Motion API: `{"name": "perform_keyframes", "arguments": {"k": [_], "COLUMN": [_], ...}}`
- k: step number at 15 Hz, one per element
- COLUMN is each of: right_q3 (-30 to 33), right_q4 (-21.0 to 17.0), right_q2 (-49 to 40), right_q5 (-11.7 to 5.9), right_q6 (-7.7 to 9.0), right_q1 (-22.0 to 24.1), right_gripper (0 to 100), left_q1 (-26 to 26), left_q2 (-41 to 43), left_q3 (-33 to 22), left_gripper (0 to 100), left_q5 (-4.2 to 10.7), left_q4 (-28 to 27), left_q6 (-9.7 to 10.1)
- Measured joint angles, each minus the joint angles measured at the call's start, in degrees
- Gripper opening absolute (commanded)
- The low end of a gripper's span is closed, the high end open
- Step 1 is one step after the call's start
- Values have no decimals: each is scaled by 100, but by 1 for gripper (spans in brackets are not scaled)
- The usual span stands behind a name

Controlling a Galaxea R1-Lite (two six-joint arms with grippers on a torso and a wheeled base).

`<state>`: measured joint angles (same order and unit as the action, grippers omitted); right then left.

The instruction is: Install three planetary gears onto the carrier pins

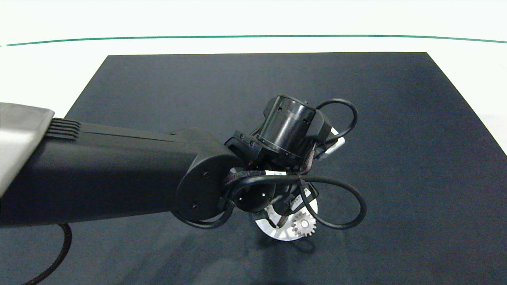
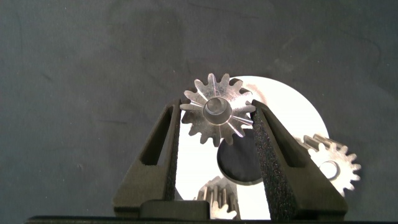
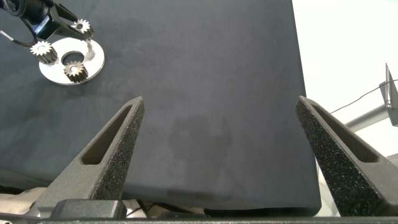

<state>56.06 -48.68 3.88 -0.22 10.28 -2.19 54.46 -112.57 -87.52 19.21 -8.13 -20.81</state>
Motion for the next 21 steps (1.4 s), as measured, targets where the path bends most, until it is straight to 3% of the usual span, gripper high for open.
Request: {"name": "perform_keyframes", "arguments": {"k": [21], "right_q3": [5], "right_q4": [0], "right_q2": [0], "right_q5": [4], "right_q6": [2], "right_q1": [5], "right_gripper": [100], "left_q1": [-88], "left_q2": [-88], "left_q3": [-30], "left_gripper": [1], "left_q5": [0], "left_q4": [12], "left_q6": [-16]}}
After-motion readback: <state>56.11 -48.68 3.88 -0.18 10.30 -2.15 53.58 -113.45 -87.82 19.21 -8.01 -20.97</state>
